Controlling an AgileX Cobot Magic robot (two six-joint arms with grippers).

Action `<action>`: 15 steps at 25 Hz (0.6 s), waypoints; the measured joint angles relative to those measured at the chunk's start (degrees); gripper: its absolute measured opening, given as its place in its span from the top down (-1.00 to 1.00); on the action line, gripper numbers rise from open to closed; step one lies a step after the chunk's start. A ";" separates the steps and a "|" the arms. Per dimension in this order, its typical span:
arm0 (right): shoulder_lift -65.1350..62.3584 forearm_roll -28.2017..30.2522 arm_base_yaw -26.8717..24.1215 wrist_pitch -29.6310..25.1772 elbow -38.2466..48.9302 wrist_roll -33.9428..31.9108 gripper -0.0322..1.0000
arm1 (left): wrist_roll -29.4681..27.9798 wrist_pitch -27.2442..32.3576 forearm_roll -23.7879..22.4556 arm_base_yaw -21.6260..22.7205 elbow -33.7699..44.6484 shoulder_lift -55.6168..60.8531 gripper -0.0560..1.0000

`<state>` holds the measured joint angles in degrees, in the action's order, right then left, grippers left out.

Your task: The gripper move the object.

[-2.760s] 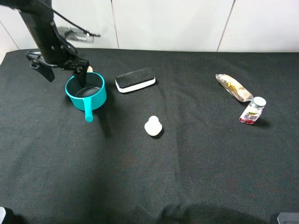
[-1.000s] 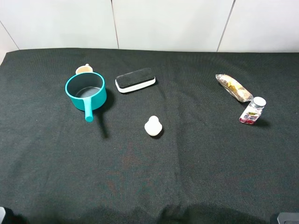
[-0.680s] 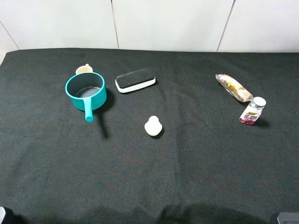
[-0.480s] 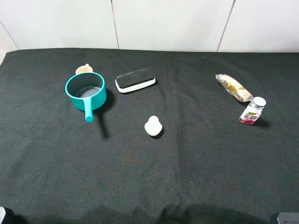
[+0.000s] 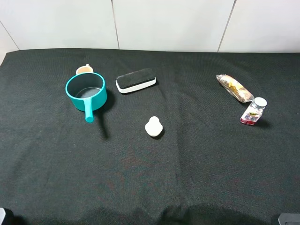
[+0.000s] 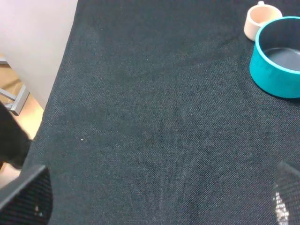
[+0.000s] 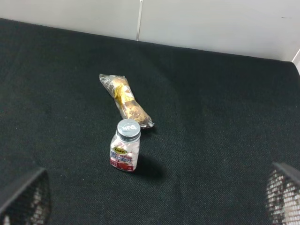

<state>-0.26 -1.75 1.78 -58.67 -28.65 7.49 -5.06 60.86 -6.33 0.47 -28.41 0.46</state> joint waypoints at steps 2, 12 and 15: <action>0.00 0.00 0.00 0.00 0.00 0.00 -0.41 | 0.00 0.00 0.07 0.00 0.00 0.00 -0.98; 0.00 0.00 0.00 0.00 0.00 0.00 -0.41 | 0.06 0.00 0.07 0.00 0.00 0.00 -0.98; 0.00 0.00 0.00 0.00 0.00 0.00 -0.41 | 0.06 0.00 0.07 0.00 0.00 0.00 -0.98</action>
<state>-0.26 -1.75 1.78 -58.67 -28.65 7.49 -5.00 60.86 -6.26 0.47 -28.41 0.46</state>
